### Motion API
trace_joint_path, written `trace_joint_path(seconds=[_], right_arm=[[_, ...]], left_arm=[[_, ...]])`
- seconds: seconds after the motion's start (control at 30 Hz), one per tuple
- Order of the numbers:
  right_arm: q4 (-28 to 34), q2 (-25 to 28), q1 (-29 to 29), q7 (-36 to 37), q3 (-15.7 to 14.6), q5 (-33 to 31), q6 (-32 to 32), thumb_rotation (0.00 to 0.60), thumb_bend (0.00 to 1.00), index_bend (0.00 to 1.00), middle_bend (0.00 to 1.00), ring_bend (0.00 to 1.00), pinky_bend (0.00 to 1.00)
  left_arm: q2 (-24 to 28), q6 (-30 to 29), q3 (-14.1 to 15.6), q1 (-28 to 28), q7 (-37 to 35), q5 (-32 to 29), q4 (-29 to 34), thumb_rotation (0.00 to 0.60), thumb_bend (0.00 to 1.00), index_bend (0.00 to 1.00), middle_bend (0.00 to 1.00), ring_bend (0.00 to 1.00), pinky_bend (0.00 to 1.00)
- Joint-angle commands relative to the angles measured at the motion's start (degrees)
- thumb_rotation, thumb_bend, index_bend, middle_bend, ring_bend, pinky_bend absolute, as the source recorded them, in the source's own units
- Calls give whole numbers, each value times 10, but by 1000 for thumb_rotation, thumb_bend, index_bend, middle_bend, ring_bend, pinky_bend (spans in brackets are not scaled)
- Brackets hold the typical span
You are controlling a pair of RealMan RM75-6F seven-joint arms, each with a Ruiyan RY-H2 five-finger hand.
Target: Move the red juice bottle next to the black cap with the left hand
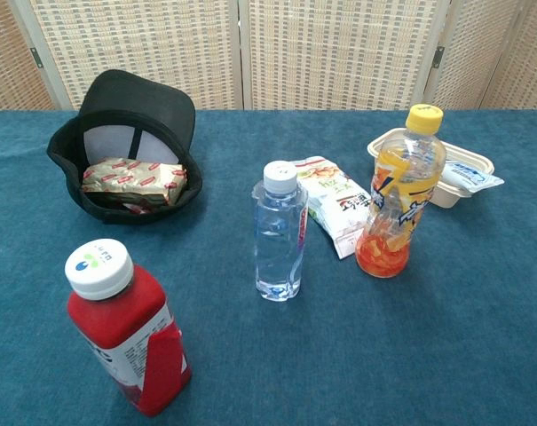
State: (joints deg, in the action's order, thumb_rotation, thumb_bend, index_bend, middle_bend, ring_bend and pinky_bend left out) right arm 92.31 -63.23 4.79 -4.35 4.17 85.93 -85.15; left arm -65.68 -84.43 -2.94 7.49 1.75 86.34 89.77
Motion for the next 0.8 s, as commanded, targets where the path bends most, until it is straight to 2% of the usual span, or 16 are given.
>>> trace_joint_path(seconds=[0.03,0.23,0.63,0.7,0.73,0.8], right_arm=[[1,-1,-1,1,-1,0,0,600,179,151,214,96,177],[5,1,-1,19,-4,7,1,600,179,151,214,96,177],[31,44,11,41,14,1,6,600,179,151,214,96,177],[35,51,13,38,18,1,5,600,179,151,214,96,177],[38,55,16,40,24,1,1,600,179,151,214,96,177],[41,60,18,41,26,0,3,600,179,151,214,96,177]], left_arm=[[0,0,1,0,-2,2,0,600,186,79,87,100,52],[3,3,3,2,-16,7,-1,600,186,74,87,100,52],[15,13,10,20,-51,44,2,600,186,75,87,99,52],[18,21,14,29,-75,58,-2,600,186,75,87,98,52],[21,33,20,45,-119,82,-2,600,186,75,87,97,52],[25,41,26,60,-161,107,-17,600,186,75,87,96,52]])
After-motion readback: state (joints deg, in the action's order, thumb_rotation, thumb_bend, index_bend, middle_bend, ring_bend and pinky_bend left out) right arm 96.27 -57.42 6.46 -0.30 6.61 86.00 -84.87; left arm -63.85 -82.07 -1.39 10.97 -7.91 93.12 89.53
